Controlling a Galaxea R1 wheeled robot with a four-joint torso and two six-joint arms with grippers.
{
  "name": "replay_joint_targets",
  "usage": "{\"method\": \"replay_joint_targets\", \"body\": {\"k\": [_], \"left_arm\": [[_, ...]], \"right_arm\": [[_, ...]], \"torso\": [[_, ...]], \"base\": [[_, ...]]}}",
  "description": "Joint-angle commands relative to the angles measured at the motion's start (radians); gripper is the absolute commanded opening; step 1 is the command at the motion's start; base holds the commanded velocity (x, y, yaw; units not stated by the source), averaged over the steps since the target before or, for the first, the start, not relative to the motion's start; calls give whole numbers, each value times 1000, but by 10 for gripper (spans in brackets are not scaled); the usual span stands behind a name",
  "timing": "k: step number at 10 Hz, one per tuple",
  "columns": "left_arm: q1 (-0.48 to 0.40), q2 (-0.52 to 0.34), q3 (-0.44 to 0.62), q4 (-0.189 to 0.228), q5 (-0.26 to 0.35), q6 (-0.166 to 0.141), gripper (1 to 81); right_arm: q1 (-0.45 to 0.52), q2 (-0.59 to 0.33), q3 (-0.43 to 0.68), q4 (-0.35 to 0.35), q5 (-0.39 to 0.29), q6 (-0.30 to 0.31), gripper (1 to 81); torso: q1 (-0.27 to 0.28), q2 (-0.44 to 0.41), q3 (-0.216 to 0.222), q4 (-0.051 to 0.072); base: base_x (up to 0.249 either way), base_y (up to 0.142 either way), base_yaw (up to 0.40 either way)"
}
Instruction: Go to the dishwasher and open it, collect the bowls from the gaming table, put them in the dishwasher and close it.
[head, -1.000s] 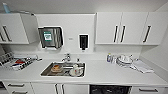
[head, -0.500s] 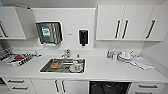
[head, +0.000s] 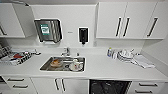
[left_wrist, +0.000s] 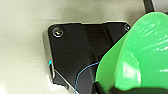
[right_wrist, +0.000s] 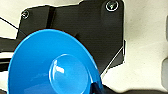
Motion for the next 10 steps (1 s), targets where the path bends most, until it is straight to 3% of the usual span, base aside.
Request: {"method": "replay_joint_targets", "body": {"k": [1,4,6,8,10], "left_arm": [[39,-238,193,29,-161,-23,10],[0,-258,305,28,-222,-34,10],[-96,-314,458,18,-201,-43,10],[-172,-334,559,21,-89,-41,10],[-195,-374,613,21,-83,-41,10]], "right_arm": [[33,-18,-1,3,-41,5,10],[28,-22,2,1,-41,5,10],[28,-24,3,-2,-39,5,10],[25,-24,3,-5,-39,4,10],[25,-24,8,-5,-38,4,10]], "torso": [[0,0,0,0],[0,0,0,0],[0,0,-67,0],[-1,0,-92,0],[0,0,-146,0]], "base": [[0,0,0],[0,0,0],[0,0,0],[0,0,0],[0,0,0]]}}
